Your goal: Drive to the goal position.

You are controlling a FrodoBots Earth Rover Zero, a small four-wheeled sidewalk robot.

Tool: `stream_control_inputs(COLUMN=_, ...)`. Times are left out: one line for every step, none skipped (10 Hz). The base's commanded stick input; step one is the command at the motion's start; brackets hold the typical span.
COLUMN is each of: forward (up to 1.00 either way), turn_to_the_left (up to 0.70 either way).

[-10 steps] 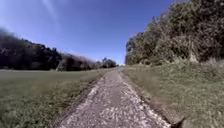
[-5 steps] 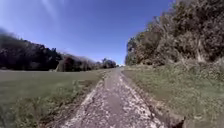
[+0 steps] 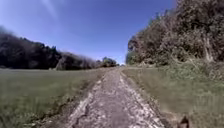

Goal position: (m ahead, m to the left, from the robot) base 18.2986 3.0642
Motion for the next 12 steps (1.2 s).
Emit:
stream_control_inputs(forward=0.85, turn_to_the_left=0.00)
stream_control_inputs(forward=0.85, turn_to_the_left=0.00)
stream_control_inputs(forward=0.85, turn_to_the_left=0.00)
stream_control_inputs(forward=0.85, turn_to_the_left=0.00)
stream_control_inputs(forward=0.85, turn_to_the_left=0.00)
stream_control_inputs(forward=0.85, turn_to_the_left=0.00)
stream_control_inputs(forward=0.85, turn_to_the_left=0.00)
stream_control_inputs(forward=0.85, turn_to_the_left=0.00)
stream_control_inputs(forward=0.85, turn_to_the_left=0.00)
stream_control_inputs(forward=0.85, turn_to_the_left=0.00)
stream_control_inputs(forward=0.85, turn_to_the_left=0.00)
stream_control_inputs(forward=0.85, turn_to_the_left=0.00)
